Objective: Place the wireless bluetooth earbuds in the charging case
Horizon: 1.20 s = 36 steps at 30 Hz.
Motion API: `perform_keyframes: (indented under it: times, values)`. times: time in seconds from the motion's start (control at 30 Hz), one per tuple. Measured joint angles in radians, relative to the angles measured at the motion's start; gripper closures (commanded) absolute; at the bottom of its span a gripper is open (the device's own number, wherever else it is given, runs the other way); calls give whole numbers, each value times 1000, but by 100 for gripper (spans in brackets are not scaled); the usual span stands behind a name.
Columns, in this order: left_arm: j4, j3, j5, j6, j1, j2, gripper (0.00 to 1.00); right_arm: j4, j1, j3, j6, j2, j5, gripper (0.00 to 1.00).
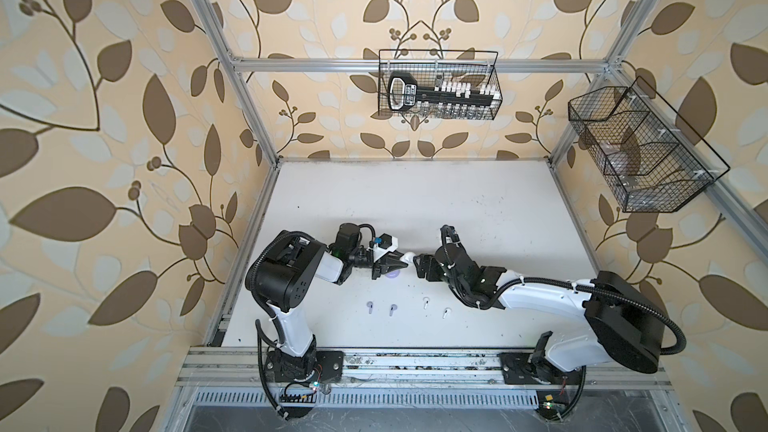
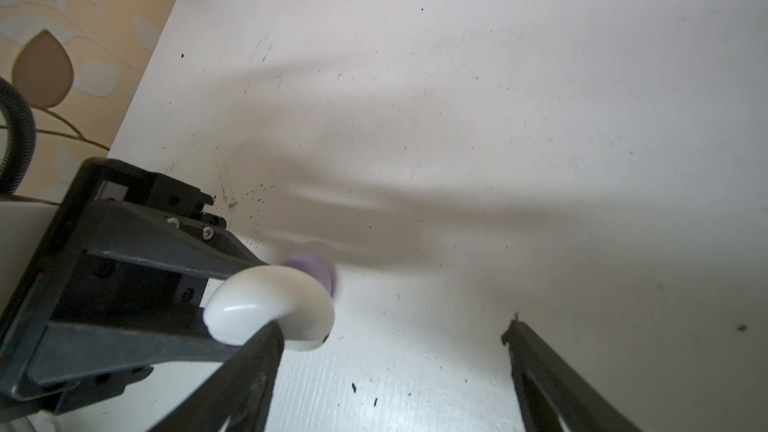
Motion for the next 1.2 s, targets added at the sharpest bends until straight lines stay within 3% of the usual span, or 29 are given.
perform_keyframes:
  times: [0.93,1.2]
  values:
    - [-5,0,9,18,-1,-3,100,2,-56,24,-13,37,11,15]
    - [6,0,9,18,-1,-6,100,-84,-47,35,-23,-45,35,15]
